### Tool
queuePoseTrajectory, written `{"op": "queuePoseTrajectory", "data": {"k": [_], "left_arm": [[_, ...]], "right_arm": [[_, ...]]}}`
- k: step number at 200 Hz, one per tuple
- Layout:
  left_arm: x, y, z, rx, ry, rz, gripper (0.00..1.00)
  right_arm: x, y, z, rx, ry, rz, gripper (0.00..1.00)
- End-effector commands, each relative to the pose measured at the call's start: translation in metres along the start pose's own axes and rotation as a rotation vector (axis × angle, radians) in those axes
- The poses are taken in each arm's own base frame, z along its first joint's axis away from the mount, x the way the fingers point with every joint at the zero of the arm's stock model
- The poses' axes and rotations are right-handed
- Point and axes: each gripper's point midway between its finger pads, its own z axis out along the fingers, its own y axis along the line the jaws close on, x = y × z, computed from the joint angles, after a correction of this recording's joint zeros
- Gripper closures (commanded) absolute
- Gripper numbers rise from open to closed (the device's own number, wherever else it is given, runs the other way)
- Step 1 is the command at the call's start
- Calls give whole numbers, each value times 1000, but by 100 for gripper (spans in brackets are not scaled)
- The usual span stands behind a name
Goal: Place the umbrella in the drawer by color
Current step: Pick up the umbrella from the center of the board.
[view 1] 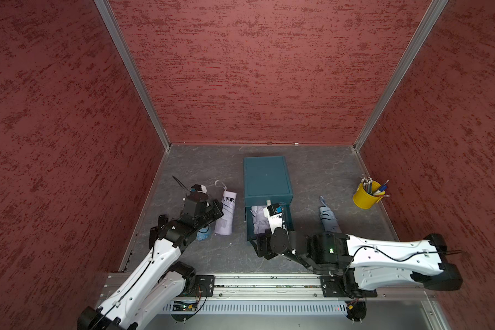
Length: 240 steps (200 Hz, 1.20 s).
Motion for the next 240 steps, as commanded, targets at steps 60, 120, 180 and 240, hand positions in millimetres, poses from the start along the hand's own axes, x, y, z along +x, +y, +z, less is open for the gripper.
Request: {"op": "queuePoseTrajectory", "data": {"k": [60, 120, 180, 240], "left_arm": [[-26, -60, -82, 286, -37, -291, 100], [-23, -72, -91, 391, 0, -438, 100], [-27, -79, -108, 428, -17, -457, 100], [-27, -82, -114, 485, -17, -519, 100]], "right_arm": [[-41, 69, 27, -331, -108, -15, 7], [-36, 66, 53, -355, -158, -42, 9], [-42, 57, 70, -392, -190, 48, 14], [-36, 64, 93, -419, -187, 50, 18]]}}
